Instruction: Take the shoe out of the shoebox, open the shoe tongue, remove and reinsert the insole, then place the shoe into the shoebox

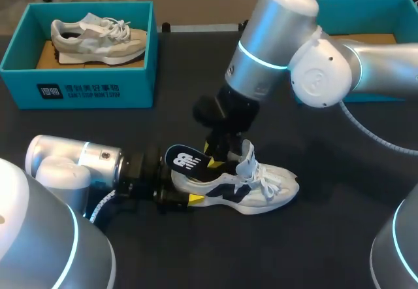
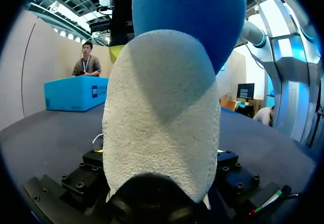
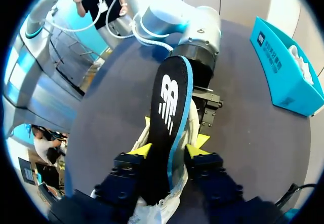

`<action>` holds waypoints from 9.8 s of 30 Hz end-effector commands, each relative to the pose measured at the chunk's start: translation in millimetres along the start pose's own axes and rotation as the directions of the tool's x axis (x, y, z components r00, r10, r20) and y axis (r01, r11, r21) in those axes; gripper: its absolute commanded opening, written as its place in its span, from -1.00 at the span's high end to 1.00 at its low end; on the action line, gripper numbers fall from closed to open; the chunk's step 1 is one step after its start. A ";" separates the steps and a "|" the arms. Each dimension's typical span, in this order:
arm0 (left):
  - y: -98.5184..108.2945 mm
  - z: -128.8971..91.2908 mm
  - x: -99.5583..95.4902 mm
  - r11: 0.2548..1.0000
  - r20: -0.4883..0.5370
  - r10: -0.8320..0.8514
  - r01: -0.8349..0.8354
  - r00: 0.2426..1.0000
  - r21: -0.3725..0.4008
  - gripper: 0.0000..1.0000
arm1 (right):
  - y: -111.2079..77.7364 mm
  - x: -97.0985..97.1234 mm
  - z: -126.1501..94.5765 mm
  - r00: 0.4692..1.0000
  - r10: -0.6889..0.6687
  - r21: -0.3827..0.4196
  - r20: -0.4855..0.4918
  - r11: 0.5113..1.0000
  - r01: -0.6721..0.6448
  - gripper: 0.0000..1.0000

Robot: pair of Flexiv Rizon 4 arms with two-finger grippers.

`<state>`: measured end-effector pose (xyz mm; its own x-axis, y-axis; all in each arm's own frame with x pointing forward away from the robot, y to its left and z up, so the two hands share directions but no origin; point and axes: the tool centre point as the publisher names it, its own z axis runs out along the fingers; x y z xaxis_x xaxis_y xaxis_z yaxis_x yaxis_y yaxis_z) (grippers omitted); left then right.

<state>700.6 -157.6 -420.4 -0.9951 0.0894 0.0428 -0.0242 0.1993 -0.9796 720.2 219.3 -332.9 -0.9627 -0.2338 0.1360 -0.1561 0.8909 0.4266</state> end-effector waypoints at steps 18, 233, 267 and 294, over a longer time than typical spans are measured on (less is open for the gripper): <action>6.3 1.1 -2.6 1.000 0.001 0.000 0.000 1.000 0.000 1.00 | -2.9 -8.0 0.5 0.977 0.114 -0.061 -0.181 0.990 -0.127 -0.55; 6.3 1.1 -2.6 1.000 0.001 0.000 0.000 1.000 0.000 1.00 | 98.8 178.8 -345.3 0.897 0.380 -0.827 -0.226 0.411 -0.383 1.00; 7.9 -0.2 0.3 0.999 0.005 -0.022 0.022 1.000 -0.038 -1.00 | 94.4 190.4 -343.8 0.897 0.368 -0.820 -0.245 0.414 -0.394 1.00; -12.2 -46.2 -6.1 0.973 -0.134 0.038 -0.067 0.990 -0.219 -1.00 | 94.4 190.4 -343.8 0.897 0.368 -0.820 -0.245 0.414 -0.394 1.00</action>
<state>712.1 -116.4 -402.2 -0.9736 0.2261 0.0304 0.0627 0.3934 -0.9172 595.5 122.9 40.7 -0.8676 0.0239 0.4967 0.4949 0.1378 0.8579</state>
